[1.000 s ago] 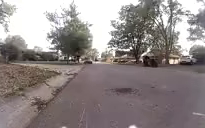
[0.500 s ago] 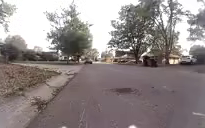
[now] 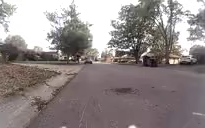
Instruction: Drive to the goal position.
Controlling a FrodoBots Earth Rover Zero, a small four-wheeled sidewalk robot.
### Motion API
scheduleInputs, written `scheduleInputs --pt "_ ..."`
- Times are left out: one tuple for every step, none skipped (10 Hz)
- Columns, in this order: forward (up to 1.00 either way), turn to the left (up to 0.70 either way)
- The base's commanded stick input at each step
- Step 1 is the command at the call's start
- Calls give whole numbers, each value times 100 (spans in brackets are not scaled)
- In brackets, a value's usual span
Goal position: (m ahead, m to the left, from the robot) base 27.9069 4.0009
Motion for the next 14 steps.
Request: scheduleInputs --pt "8 0" --pt "8 0" --pt "9 0" --pt "9 0" --pt "9 0" --pt "9 0" --pt "8 0" --pt "8 0" --pt "8 0" --pt "9 0" --pt "9 0" --pt "9 0" --pt "9 0" --pt "9 0"
